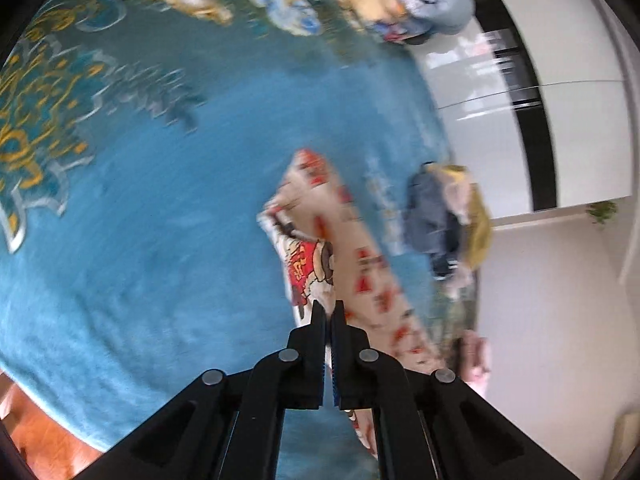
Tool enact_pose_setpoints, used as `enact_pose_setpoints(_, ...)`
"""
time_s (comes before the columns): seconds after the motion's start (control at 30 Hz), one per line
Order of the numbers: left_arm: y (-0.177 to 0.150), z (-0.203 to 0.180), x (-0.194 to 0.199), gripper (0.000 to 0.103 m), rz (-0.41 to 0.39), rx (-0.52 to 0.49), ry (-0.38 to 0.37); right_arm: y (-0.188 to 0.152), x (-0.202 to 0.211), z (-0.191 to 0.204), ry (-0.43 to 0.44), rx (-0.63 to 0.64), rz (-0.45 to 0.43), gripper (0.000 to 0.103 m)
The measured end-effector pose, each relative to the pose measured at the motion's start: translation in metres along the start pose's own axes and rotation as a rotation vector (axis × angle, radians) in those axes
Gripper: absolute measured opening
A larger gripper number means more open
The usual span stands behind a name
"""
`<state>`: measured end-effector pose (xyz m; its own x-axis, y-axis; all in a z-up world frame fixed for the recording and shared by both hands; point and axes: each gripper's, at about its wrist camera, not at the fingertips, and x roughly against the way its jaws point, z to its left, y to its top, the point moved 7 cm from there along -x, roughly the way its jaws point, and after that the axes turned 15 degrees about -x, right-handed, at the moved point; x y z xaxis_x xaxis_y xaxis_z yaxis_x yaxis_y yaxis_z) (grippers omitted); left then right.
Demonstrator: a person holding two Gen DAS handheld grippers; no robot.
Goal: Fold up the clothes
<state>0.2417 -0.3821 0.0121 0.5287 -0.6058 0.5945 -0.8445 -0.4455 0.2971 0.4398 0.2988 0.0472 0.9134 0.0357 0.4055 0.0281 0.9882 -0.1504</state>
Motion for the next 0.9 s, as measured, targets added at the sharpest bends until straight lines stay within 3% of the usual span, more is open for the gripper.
enact_pose_setpoints(0.07, 0.009, -0.009, 0.004, 0.003, -0.003, 0.029, -0.064, 0.0, -0.009, 0.023, 0.026, 0.013, -0.007, 0.001)
enact_pose_setpoints(0.17, 0.029, -0.016, -0.006, 0.003, -0.008, 0.055, -0.092, 0.001, -0.028, 0.053, 0.019, 0.037, -0.027, 0.001)
enact_pose_setpoints(0.47, 0.086, -0.015, -0.055, 0.003, -0.001, 0.173, -0.127, 0.017, -0.106, 0.095, -0.161, 0.127, -0.044, 0.001)
enact_pose_setpoints(0.6, 0.106, -0.021, -0.082, 0.003, 0.013, 0.086, -0.067, 0.03, -0.15, 0.095, -0.245, 0.138, -0.055, 0.001)
enact_pose_setpoints(0.8, 0.119, -0.007, -0.111, 0.003, 0.032, 0.123, -0.033, 0.031, -0.196, 0.084, -0.289, 0.173, -0.024, 0.003)
enact_pose_setpoints(0.9, 0.125, 0.004, -0.123, 0.003, 0.032, 0.139, -0.003, 0.029, -0.198, 0.081, -0.347, 0.254, -0.017, 0.004)
